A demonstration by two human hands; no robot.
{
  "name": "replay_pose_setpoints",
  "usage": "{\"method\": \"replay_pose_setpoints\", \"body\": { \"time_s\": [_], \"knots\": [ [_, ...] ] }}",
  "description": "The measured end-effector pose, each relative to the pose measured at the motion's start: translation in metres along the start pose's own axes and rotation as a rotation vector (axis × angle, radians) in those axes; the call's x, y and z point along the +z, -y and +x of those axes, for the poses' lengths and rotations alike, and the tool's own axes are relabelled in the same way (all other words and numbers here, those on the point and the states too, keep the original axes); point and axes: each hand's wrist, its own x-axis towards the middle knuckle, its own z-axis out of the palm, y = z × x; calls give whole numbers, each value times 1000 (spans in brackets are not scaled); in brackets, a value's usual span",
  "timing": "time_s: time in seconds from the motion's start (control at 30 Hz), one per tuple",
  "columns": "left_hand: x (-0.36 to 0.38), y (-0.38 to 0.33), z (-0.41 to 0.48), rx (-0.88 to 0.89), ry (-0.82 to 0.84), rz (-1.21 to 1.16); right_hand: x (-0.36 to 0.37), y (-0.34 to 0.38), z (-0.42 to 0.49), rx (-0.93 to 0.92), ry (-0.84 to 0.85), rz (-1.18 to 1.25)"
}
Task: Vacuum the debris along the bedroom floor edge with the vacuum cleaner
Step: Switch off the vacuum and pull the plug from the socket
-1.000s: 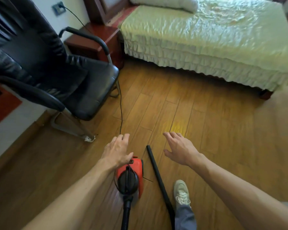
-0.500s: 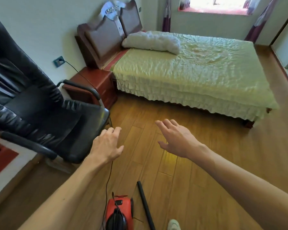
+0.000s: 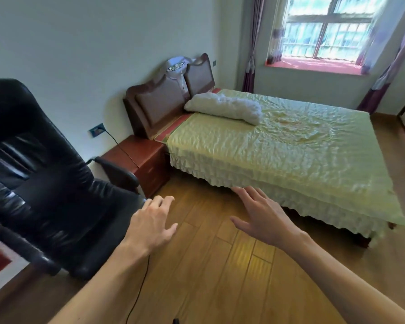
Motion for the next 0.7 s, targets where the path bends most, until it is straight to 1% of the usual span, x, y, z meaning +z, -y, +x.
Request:
{"method": "replay_pose_setpoints", "body": {
  "time_s": [0.23, 0.4, 0.53, 0.7],
  "knots": [
    [-16, -17, 35, 7, 4, 36, -26, -37, 13, 9, -8, 25],
    [-29, -35, 76, 26, 20, 25, -46, -63, 24, 24, -10, 26],
    [-22, -48, 110, 30, 32, 21, -43, -83, 54, 14, -17, 39],
    [1, -48, 163, 15, 64, 34, -24, -115, 100, -4, 7, 56]
  ]
}}
